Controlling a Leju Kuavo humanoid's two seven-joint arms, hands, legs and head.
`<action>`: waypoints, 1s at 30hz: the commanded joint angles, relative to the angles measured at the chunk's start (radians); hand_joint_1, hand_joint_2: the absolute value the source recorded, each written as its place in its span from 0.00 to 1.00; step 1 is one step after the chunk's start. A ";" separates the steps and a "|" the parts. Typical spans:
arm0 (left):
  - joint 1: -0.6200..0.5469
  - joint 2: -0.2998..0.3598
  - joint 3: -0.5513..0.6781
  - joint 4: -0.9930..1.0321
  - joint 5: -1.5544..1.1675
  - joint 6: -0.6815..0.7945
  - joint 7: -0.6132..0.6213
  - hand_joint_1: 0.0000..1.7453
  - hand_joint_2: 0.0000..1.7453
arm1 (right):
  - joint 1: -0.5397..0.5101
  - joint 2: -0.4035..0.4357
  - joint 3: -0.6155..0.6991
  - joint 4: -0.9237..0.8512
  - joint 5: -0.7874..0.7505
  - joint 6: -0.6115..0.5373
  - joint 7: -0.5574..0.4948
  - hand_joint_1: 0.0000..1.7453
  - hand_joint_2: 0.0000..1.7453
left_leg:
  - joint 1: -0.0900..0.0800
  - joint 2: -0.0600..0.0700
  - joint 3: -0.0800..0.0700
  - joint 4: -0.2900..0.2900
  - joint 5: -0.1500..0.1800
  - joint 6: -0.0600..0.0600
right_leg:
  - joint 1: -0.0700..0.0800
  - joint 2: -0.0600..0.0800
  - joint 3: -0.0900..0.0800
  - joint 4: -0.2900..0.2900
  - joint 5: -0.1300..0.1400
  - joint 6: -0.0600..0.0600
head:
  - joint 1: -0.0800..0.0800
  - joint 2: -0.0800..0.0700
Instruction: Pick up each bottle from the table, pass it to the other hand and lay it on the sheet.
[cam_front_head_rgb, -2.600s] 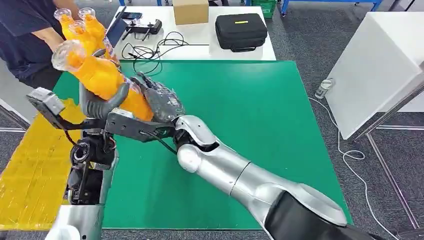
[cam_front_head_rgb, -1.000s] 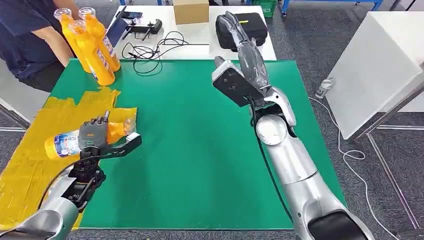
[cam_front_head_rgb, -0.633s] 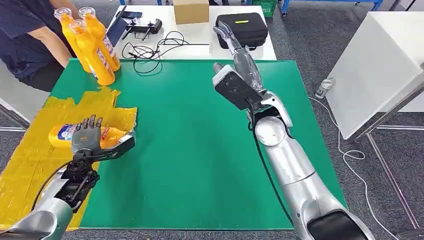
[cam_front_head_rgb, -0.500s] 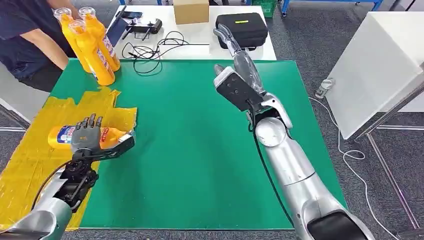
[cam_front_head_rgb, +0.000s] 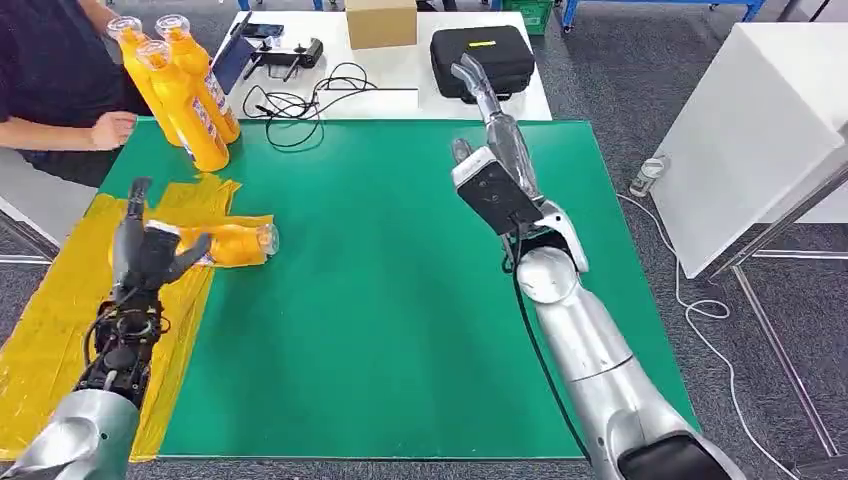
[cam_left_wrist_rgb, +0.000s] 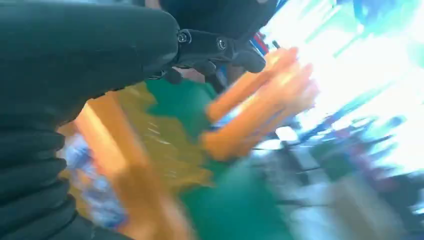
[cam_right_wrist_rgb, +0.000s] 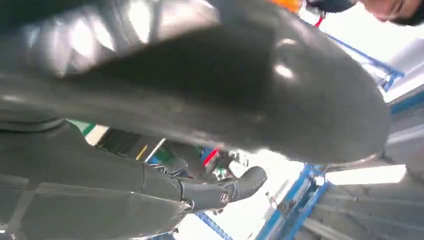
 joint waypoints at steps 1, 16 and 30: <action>0.011 -0.069 -0.009 -0.277 0.229 -0.055 -0.010 0.00 0.00 | -0.025 -0.013 0.000 0.149 -0.033 0.036 -0.034 0.00 0.00 | 0.001 -0.004 0.002 0.000 -0.001 -0.001 | 0.001 -0.005 0.004 -0.001 -0.002 0.001 | 0.000 0.000; -0.041 -0.172 -0.297 -0.317 0.694 -0.488 0.089 0.00 0.00 | 0.014 0.051 0.013 0.184 -0.051 0.009 -0.197 0.00 0.00 | 0.000 -0.006 0.000 0.000 0.000 0.000 | 0.000 -0.006 0.002 0.000 -0.001 0.001 | 0.000 0.000; -0.115 -0.221 -0.409 -0.282 0.701 -0.428 0.101 0.00 0.00 | 0.019 0.090 -0.015 0.176 -0.059 -0.017 -0.206 0.00 0.00 | 0.000 -0.003 0.002 0.001 -0.001 -0.001 | 0.001 -0.005 0.004 0.000 -0.002 0.001 | 0.000 0.000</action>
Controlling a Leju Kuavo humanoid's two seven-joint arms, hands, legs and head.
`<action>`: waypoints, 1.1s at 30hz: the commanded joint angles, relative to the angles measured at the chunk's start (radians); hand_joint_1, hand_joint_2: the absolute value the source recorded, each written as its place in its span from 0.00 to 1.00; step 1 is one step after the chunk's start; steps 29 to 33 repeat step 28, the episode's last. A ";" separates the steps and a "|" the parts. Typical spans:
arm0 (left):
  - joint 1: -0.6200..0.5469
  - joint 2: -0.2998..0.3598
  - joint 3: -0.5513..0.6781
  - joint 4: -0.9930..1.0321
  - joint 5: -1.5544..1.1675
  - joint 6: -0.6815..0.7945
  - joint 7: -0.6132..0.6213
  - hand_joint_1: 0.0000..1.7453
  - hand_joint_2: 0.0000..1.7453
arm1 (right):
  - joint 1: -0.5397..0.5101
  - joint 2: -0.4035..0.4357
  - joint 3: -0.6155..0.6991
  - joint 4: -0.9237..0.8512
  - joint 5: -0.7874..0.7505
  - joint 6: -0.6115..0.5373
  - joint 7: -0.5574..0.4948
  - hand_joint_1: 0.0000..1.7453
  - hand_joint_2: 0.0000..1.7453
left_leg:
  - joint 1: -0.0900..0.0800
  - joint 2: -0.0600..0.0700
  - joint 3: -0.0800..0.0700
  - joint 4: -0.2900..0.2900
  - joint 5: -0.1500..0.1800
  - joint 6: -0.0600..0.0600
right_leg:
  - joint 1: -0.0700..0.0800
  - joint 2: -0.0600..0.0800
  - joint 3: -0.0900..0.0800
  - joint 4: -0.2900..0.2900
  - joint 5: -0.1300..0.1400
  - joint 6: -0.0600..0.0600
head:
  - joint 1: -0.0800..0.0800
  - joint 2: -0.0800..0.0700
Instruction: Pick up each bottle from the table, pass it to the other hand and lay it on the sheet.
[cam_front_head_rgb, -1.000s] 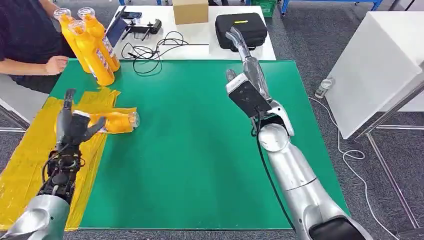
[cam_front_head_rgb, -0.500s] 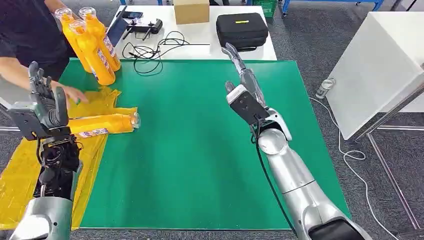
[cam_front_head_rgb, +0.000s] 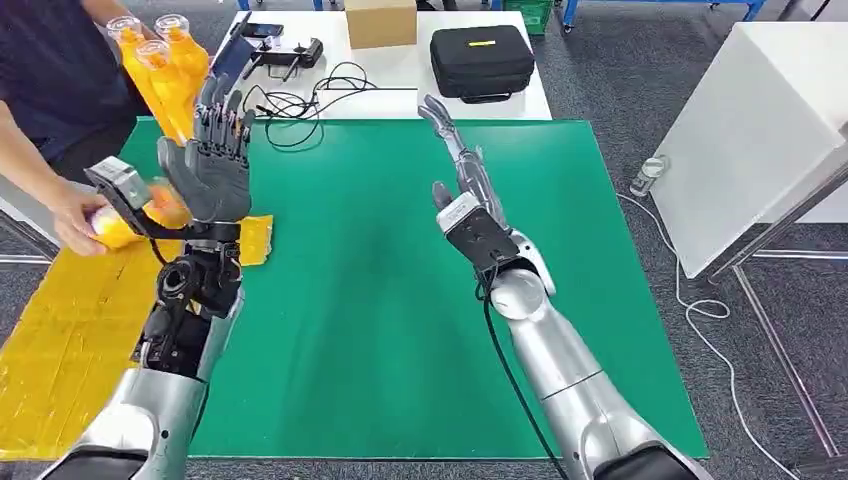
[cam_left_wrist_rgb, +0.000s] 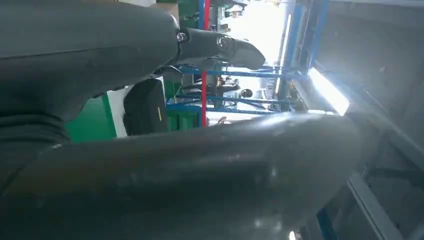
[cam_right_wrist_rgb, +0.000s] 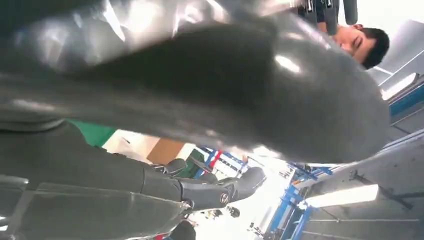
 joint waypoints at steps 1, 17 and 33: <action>-0.075 -0.030 -0.093 0.049 -0.011 0.043 0.009 0.00 0.00 | -0.030 0.019 -0.034 0.058 -0.008 -0.036 0.015 0.00 0.00 | 0.000 -0.003 0.001 0.000 0.000 -0.001 | 0.001 -0.004 0.002 0.000 -0.001 0.001 | 0.000 0.000; -0.093 -0.054 -0.200 0.065 -0.107 0.054 -0.009 0.00 0.00 | 0.018 0.036 -0.034 -0.071 0.009 -0.199 0.045 0.00 0.00 | 0.000 -0.001 0.003 0.000 -0.002 -0.001 | 0.000 -0.002 0.003 0.000 -0.002 0.000 | 0.000 0.000; -0.084 -0.037 -0.195 0.064 -0.104 0.041 -0.016 0.00 0.00 | 0.012 0.038 -0.021 -0.058 0.005 -0.185 0.028 0.00 0.00 | 0.000 0.001 0.003 0.000 -0.001 -0.001 | 0.000 0.000 0.003 0.000 -0.001 0.001 | 0.000 0.000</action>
